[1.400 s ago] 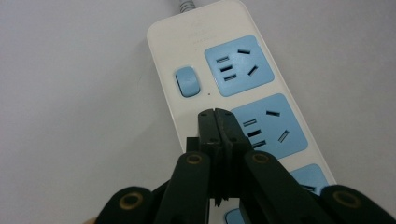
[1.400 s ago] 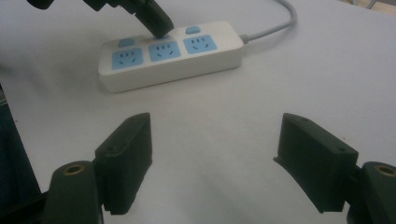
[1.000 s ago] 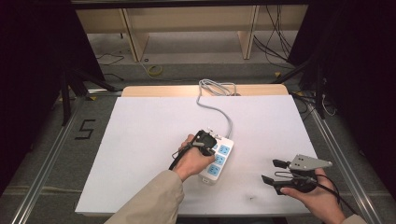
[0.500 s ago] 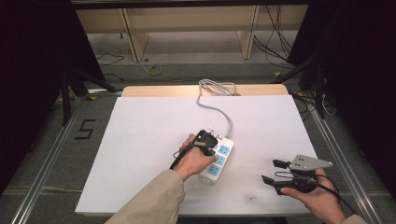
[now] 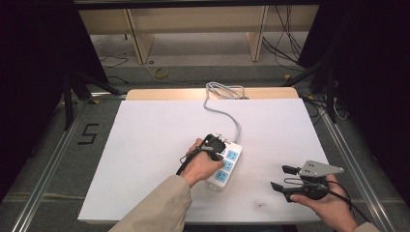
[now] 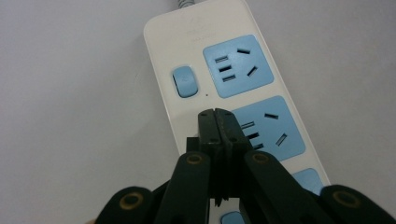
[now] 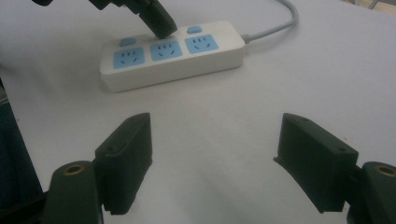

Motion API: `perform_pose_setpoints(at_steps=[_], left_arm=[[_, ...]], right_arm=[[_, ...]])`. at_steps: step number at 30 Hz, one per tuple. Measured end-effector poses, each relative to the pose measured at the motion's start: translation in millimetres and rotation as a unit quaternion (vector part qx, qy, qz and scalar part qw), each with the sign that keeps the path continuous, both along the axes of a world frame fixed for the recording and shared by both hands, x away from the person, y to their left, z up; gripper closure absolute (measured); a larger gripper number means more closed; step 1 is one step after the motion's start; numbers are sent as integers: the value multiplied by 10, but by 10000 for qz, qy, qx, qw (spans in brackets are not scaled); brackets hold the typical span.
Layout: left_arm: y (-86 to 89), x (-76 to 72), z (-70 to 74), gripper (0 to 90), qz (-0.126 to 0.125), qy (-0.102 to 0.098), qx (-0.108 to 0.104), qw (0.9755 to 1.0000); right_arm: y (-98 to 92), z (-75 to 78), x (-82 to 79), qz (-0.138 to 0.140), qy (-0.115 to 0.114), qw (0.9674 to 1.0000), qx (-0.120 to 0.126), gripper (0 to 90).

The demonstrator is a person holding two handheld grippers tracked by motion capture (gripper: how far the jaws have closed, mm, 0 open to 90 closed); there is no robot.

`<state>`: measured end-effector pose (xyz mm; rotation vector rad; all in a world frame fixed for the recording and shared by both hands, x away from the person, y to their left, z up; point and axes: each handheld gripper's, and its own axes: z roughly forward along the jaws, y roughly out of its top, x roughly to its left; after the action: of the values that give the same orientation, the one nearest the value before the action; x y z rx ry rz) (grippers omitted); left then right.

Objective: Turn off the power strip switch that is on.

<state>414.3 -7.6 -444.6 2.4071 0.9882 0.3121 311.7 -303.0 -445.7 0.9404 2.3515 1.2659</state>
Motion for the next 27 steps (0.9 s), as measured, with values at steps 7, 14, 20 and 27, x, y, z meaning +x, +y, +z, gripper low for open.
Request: perform_pose_setpoints(at_steps=[7, 14, 20, 27], left_arm=[[2, 2, 1, 900, -4, 9, -13, 10000], [2, 2, 2, 900, -8, 8, -7, 10000], [3, 3, 3, 900, -11, 13, -11, 10000], [-3, 0, 4, 900, -18, -9, 13, 10000]], right_arm=[[-8, 3, 4, -10, -27, 10000, 4, 268], [-9, 9, -1, -23, -29, 10000, 11, 268], [-11, 11, 2, -21, -44, 10000, 11, 268], [-9, 14, -2, -20, -57, 10000, 21, 268]])
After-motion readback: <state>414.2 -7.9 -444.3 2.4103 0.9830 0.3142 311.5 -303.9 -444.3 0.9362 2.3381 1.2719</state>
